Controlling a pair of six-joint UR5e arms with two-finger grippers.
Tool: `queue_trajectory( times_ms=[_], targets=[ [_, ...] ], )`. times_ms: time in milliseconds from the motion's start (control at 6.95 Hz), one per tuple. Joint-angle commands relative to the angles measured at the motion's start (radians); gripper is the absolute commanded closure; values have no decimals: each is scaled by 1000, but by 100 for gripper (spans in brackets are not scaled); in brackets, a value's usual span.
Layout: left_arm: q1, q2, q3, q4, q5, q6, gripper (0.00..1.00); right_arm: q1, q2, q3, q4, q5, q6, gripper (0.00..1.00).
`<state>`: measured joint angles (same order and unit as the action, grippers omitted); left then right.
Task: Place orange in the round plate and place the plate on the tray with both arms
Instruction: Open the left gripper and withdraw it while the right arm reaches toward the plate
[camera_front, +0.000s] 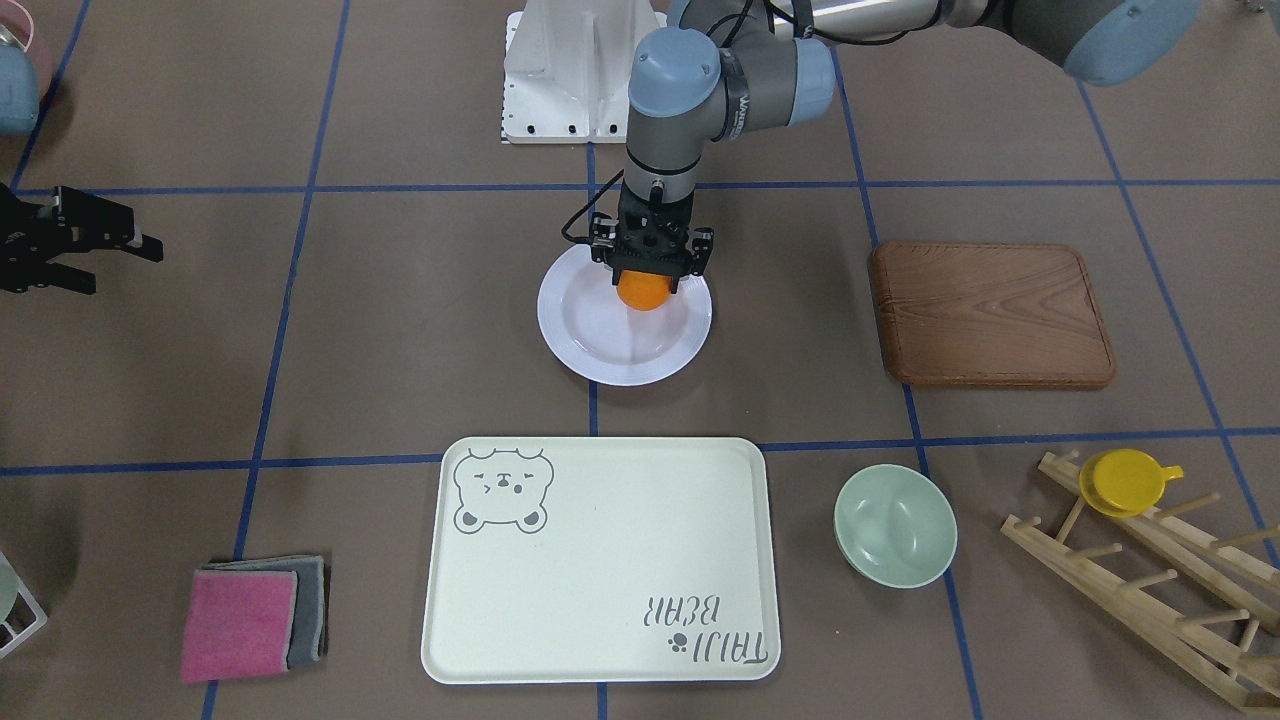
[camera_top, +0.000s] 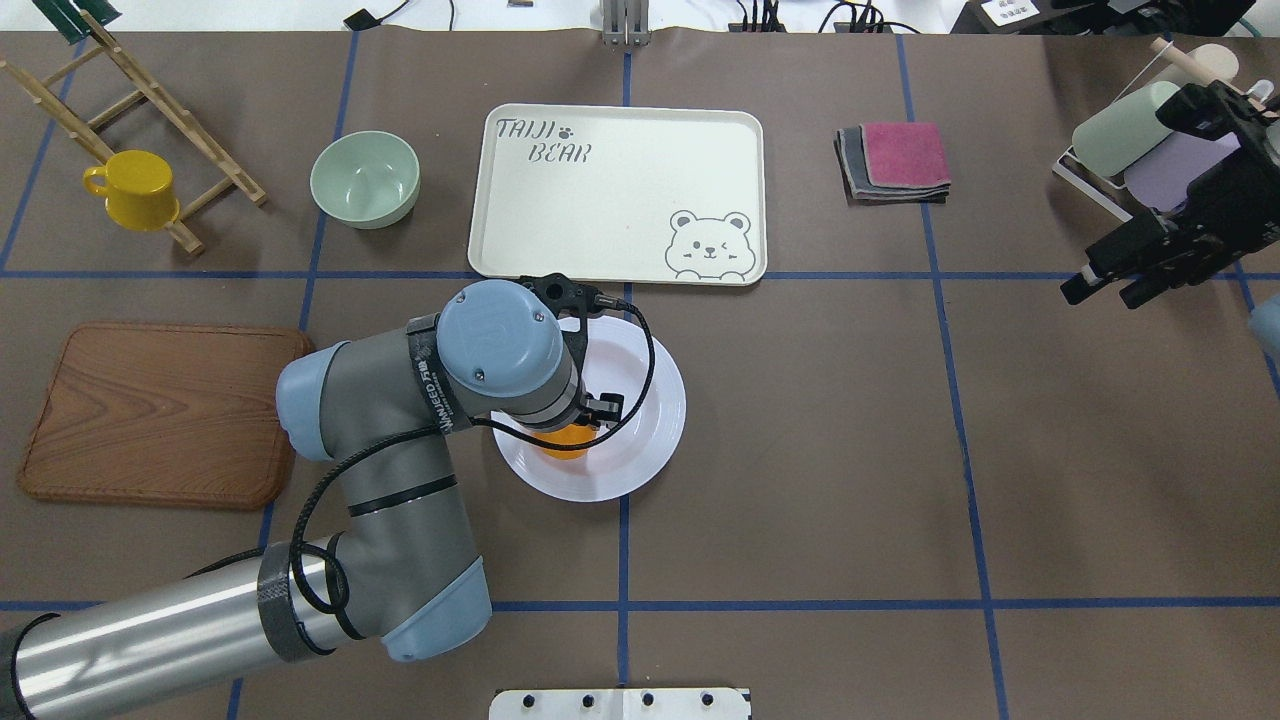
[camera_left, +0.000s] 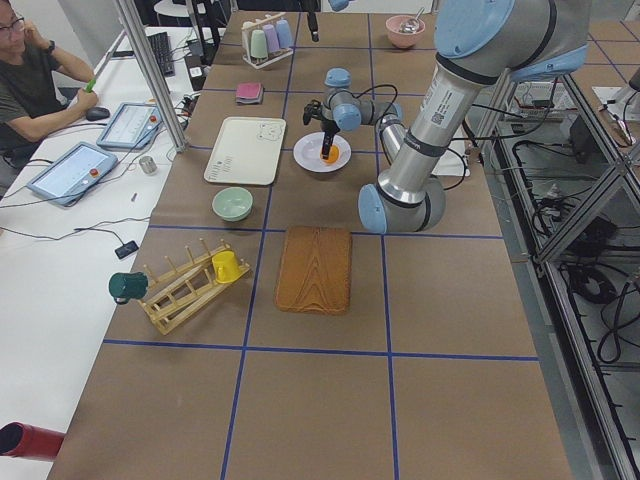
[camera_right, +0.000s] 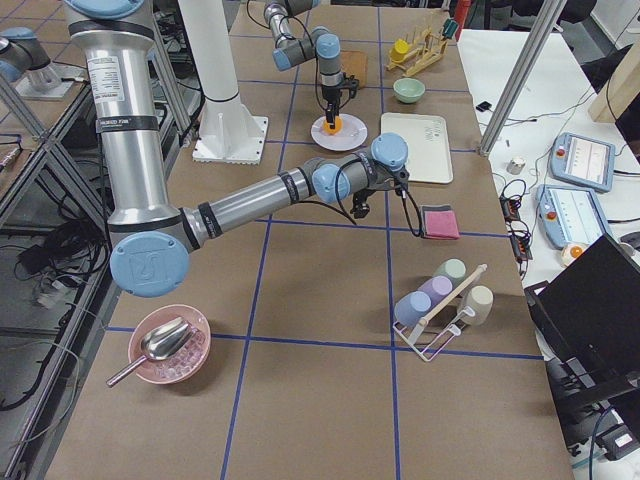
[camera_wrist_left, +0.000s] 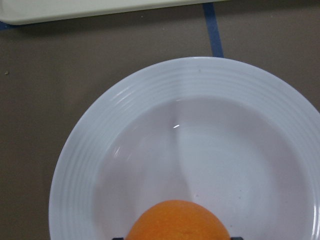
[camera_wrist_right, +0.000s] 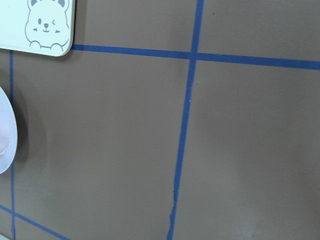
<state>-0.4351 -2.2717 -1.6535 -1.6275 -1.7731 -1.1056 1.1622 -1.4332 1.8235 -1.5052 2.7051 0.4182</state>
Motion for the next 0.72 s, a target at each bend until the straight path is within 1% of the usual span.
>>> queue_trajectory(
  times_ms=[0, 288, 432, 576],
  targets=[
    [1, 0, -8, 0, 1, 3, 1, -44, 87, -111, 89, 34, 30, 0],
    [-4, 4, -14, 2, 0, 9, 1, -74, 173, -177, 91, 36, 48, 0],
    [-37, 12, -35, 2, -9, 82, 1, -90, 210, -194, 91, 35, 62, 0],
    [-100, 49, -49, -3, -43, 160, 1, -107, 261, -235, 91, 35, 79, 2]
  ],
)
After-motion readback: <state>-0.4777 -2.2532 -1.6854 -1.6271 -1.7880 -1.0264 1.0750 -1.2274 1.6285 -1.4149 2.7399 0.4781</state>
